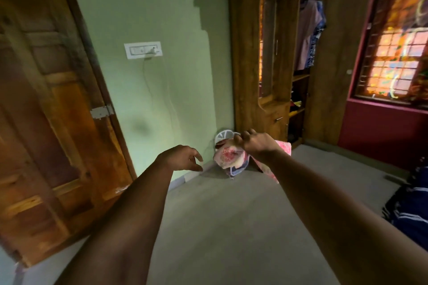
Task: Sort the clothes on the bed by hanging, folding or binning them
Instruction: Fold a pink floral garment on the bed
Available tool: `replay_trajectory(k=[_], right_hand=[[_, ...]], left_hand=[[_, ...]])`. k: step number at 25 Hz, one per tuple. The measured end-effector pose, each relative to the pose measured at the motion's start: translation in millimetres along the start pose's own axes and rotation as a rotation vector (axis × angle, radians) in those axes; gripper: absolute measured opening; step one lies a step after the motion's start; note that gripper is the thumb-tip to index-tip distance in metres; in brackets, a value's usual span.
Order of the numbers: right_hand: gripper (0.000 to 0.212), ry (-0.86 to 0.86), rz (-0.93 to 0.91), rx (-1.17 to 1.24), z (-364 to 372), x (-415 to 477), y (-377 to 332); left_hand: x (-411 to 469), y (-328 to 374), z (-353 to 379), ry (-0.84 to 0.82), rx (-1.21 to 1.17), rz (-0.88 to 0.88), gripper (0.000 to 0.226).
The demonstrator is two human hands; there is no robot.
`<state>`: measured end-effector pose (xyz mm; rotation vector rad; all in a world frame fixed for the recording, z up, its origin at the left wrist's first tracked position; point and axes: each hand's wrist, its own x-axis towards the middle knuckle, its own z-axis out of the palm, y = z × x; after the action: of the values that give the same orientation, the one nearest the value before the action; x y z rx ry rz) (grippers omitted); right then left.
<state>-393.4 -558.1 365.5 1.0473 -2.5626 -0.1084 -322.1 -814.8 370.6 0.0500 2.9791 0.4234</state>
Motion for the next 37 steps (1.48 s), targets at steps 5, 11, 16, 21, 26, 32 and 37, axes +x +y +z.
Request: replay_trajectory(k=[5, 11, 16, 21, 26, 32, 37], right_hand=[[0.022, -0.117, 0.617, 0.420, 34.8, 35.5, 67.0], [0.043, -0.522, 1.023, 0.746, 61.8, 67.5, 166.8], [0.065, -0.526, 1.028, 0.699, 64.5, 78.6, 238.4], [0.070, -0.389, 1.246, 0.697, 79.9, 42.4, 304.9], [0.070, -0.370, 1.379, 0.656, 77.9, -7.1, 390.2], [0.075, -0.358, 1.463, 0.609, 61.5, -57.8, 531.5], [0.074, -0.322, 1.511, 0.582, 59.0, -92.7, 655.7]], left_hand=[[116.6, 16.7, 2.8, -0.052, 0.104, 0.122, 0.036], [271.4, 48.3, 10.2, -0.154, 0.231, 0.317, 0.032], [384.3, 104.6, -3.3, -0.211, 0.127, 0.458, 0.031], [458.1, 189.8, 16.1, -0.284, 0.141, 0.636, 0.033], [521.6, 290.2, 47.0, -0.339, 0.169, 0.739, 0.037], [598.7, 435.3, 57.3, -0.295, 0.218, 0.841, 0.034], [662.8, 554.4, 67.4, -0.285, 0.219, 0.920, 0.034]])
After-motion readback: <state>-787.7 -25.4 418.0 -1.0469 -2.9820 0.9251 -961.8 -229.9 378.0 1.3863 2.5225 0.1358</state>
